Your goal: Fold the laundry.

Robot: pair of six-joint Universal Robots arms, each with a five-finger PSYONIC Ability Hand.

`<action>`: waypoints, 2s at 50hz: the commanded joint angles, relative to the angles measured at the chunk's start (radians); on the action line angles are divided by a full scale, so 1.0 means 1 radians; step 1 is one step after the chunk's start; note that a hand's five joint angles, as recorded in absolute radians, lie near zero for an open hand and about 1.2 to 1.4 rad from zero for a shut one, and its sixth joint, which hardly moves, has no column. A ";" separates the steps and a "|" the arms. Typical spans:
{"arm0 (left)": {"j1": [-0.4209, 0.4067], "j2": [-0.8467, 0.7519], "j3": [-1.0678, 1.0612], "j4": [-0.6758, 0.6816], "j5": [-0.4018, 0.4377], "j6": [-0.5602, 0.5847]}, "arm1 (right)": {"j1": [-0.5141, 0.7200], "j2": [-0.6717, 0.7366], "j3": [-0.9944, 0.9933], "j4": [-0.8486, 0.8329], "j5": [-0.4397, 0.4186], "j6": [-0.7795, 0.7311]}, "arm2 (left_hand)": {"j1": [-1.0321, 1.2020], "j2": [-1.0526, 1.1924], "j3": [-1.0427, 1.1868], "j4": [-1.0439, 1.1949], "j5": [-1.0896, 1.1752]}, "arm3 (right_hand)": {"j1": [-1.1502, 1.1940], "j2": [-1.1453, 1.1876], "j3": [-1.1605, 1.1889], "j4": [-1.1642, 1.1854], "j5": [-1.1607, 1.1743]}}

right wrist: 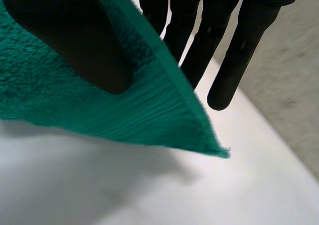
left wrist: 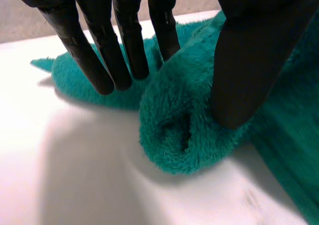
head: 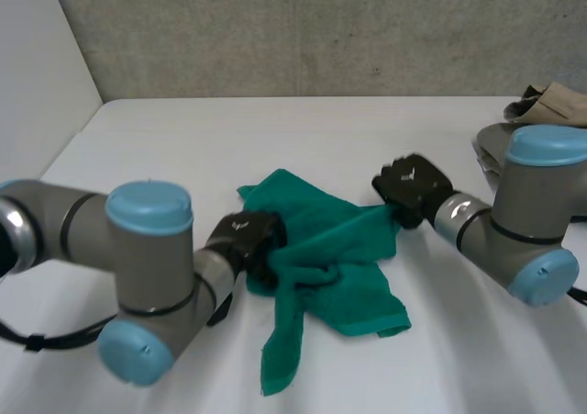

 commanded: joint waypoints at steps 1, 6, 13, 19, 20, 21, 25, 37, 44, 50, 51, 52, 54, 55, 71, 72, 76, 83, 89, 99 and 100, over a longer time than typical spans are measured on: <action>0.006 -0.073 0.361 -0.035 -0.011 0.201 | -0.001 -0.081 -0.111 -0.183 0.139 0.134 | 0.710 0.744 0.746 0.748 0.751 | 0.260 0.220 0.216 0.206 0.233; 0.043 0.041 0.569 -0.008 -0.012 0.310 | -0.008 -0.177 -0.161 -0.336 0.292 0.224 | 0.710 0.744 0.746 0.748 0.751 | 0.260 0.220 0.216 0.206 0.233; 0.031 0.170 0.567 0.107 0.062 0.232 | -0.008 -0.294 -0.141 -0.407 0.288 0.250 | 0.710 0.744 0.746 0.748 0.751 | 0.260 0.220 0.216 0.206 0.233; 0.003 0.223 0.311 0.129 0.062 0.234 | -0.054 -0.363 -0.020 -0.332 0.248 0.234 | 0.710 0.744 0.746 0.748 0.751 | 0.260 0.220 0.216 0.206 0.233; 0.000 0.223 0.274 0.133 0.061 0.235 | -0.063 -0.368 0.002 -0.321 0.245 0.234 | 0.710 0.744 0.746 0.748 0.751 | 0.260 0.220 0.216 0.206 0.233; -0.006 0.217 0.204 0.147 0.064 0.240 | -0.075 -0.374 0.052 -0.301 0.239 0.234 | 0.710 0.744 0.746 0.748 0.751 | 0.260 0.220 0.216 0.206 0.233; -0.046 0.162 0.064 0.210 0.070 0.248 | -0.098 -0.372 0.192 -0.263 0.211 0.223 | 0.710 0.744 0.746 0.748 0.751 | 0.260 0.220 0.216 0.206 0.233; -0.061 -0.009 -0.059 0.238 0.032 0.241 | -0.172 -0.265 0.458 -0.310 0.113 0.027 | -0.056 -0.022 -0.020 -0.018 -0.015 | 0.260 0.220 0.216 0.206 0.233; 0.005 0.155 -0.096 0.261 0.051 0.238 | -0.189 -0.277 0.459 -0.286 0.116 0.028 | -0.232 -0.198 -0.197 -0.194 -0.191 | 0.260 0.220 0.216 0.206 0.233; 0.091 0.214 -0.084 0.279 0.096 0.244 | -0.199 -0.315 0.464 -0.261 0.114 0.059 | -0.241 -0.207 -0.205 -0.203 -0.200 | 0.260 0.220 0.216 0.206 0.233; 0.112 0.212 -0.075 0.272 0.119 0.248 | -0.201 -0.317 0.461 -0.258 0.114 0.065 | -0.241 -0.207 -0.205 -0.203 -0.200 | 0.260 0.220 0.216 0.206 0.233; 0.126 0.209 -0.070 0.262 0.127 0.248 | -0.201 -0.319 0.459 -0.257 0.114 0.066 | -0.241 -0.207 -0.205 -0.203 -0.200 | 0.260 0.220 0.216 0.206 0.233; 0.149 0.198 -0.064 0.230 0.142 0.254 | -0.205 -0.322 0.456 -0.257 0.116 0.069 | -0.238 -0.204 -0.202 -0.200 -0.197 | 0.260 0.220 0.216 0.206 0.233; 0.167 0.183 -0.056 0.188 0.154 0.263 | -0.207 -0.322 0.455 -0.257 0.116 0.071 | -0.238 -0.204 -0.202 -0.200 -0.197 | 0.260 0.220 0.216 0.206 0.233; 0.200 0.141 -0.111 -0.044 0.194 0.340 | -0.225 -0.282 0.416 -0.201 0.118 0.056 | -0.038 -0.004 -0.003 -0.001 0.003 | 0.260 0.220 0.216 0.206 0.233; 0.195 0.146 -0.118 -0.043 0.194 0.340 | -0.225 -0.282 0.416 -0.201 0.118 0.053 | -0.047 -0.013 -0.012 -0.009 -0.006 | 0.260 0.220 0.216 0.206 0.233; 0.163 0.146 -0.125 -0.038 0.187 0.340 | -0.222 -0.279 0.416 -0.200 0.118 0.039 | -0.088 -0.054 -0.053 -0.051 -0.047 | 0.260 0.220 0.216 0.206 0.233; 0.112 0.059 -0.061 -0.037 0.118 0.346 | -0.213 -0.282 0.427 -0.197 0.118 0.033 | -0.091 -0.057 -0.056 -0.054 -0.050 | 0.260 0.220 0.216 0.206 0.233; 0.075 -0.050 0.054 -0.070 0.036 0.347 | -0.218 -0.302 0.428 -0.171 0.124 0.037 | -0.007 0.028 0.029 0.031 0.035 | 0.260 0.220 0.216 0.206 0.233; 0.086 -0.001 0.102 -0.112 -0.054 0.352 | -0.236 -0.363 0.421 -0.080 0.121 0.030 | 0.710 0.744 0.746 0.748 0.751 | 0.260 0.220 0.216 0.206 0.233; 0.092 0.023 0.091 -0.106 -0.056 0.352 | -0.241 -0.371 0.418 -0.066 0.119 0.028 | 0.710 0.744 0.746 0.748 0.751 | 0.260 0.220 0.216 0.206 0.233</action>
